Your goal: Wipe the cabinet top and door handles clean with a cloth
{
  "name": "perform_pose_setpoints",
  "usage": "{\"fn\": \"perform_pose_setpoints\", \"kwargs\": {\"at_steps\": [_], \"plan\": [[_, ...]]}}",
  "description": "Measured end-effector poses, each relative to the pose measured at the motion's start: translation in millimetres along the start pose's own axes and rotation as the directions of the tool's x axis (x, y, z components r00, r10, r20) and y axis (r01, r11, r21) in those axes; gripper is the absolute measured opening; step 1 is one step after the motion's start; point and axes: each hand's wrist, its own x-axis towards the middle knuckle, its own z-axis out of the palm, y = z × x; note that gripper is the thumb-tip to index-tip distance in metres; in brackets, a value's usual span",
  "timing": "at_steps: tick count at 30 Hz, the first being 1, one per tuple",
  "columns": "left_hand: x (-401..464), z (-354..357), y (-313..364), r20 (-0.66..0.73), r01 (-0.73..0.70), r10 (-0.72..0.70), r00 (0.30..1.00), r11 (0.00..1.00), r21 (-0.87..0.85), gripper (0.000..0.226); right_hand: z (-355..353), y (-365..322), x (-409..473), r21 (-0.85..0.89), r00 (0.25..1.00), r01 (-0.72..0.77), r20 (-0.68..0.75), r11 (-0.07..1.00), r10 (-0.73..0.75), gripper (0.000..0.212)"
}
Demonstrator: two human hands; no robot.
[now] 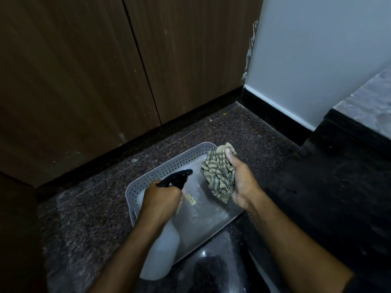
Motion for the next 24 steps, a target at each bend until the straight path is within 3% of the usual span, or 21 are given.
{"fn": "perform_pose_setpoints", "kwargs": {"at_steps": [7,11,14,19,22,24], "plan": [[6,-4,-1,-0.105,0.055,-0.061,0.993,0.997,-0.056,0.010,5,4,1,0.041,1.000,-0.011,-0.028,0.999,0.012,0.051],[0,-4,-6,-0.026,0.039,-0.040,0.999,0.999,-0.037,0.018,1,2,6,0.021,0.999,-0.002,-0.032,1.000,0.003,0.053],[-3,-1,-10,0.046,0.039,-0.037,0.998,0.998,-0.051,0.006,0,3,9,-0.006,0.999,-0.001,-0.032,1.000,0.001,0.052],[3,1,-20,0.067,0.078,-0.076,0.995,0.997,-0.029,0.013,2,11,10,0.005,0.999,-0.015,-0.047,1.000,0.015,0.051],[2,0,-22,-0.049,0.054,-0.057,0.997,0.997,-0.051,0.006,2,15,10,0.007,0.999,-0.014,-0.050,1.000,0.014,0.049],[-1,1,-21,-0.101,-0.003,-0.008,0.995,0.994,-0.105,0.015,1,18,9,0.004,0.998,-0.030,-0.047,1.000,0.030,0.050]]}}
